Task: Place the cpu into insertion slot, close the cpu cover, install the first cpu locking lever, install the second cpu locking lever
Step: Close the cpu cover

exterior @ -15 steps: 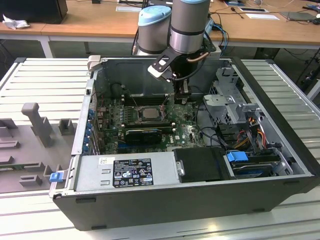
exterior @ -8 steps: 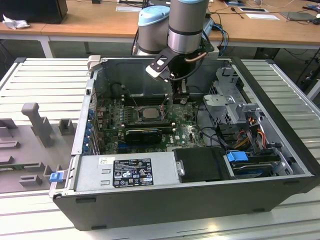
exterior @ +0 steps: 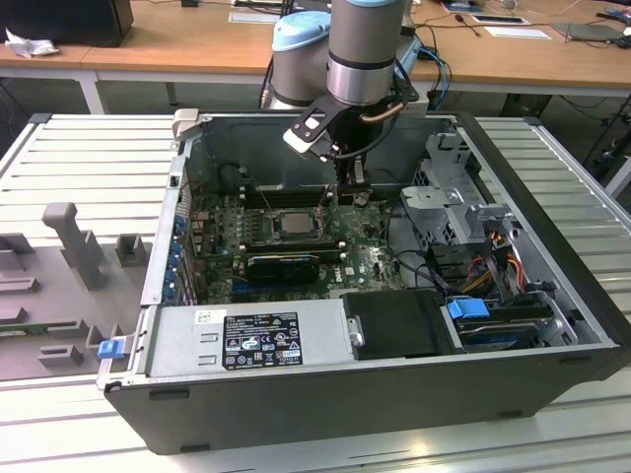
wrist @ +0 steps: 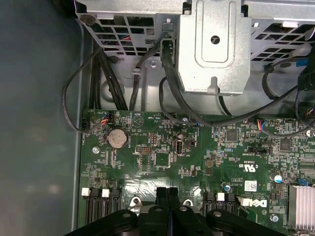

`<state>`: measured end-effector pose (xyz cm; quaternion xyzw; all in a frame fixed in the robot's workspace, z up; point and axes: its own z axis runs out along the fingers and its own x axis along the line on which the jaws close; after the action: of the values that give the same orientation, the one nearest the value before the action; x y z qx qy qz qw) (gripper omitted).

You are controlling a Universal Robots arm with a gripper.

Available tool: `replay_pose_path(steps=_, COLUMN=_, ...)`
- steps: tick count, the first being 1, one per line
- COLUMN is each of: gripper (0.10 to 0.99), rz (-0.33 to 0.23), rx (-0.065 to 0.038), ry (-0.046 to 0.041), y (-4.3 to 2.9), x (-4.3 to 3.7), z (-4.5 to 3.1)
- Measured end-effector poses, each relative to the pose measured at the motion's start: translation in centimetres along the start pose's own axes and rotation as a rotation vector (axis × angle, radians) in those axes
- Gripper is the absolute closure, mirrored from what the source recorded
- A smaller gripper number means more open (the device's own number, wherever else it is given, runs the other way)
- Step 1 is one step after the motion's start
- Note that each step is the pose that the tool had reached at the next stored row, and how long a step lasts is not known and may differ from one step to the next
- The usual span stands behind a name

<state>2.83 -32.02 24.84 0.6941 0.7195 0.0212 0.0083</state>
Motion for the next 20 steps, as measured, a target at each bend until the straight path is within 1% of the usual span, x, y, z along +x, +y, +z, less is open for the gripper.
replay_pose_path(steps=7, gripper=0.980, rz=0.000, rx=0.000, ry=0.0001, y=-0.45, x=0.02, z=-0.02)
replay_pose_path(steps=10, gripper=0.980, rz=0.000, rx=0.000, ry=0.0002, y=-0.87, x=0.03, z=-0.04)
replay_pose_path(steps=19, gripper=0.980, rz=0.000, rx=0.000, ry=0.0003, y=-1.51, x=0.05, z=-0.07)
replay_pose_path(steps=20, gripper=0.980, rz=0.000, rx=0.000, ry=0.0004, y=-1.73, x=0.06, z=-0.07)
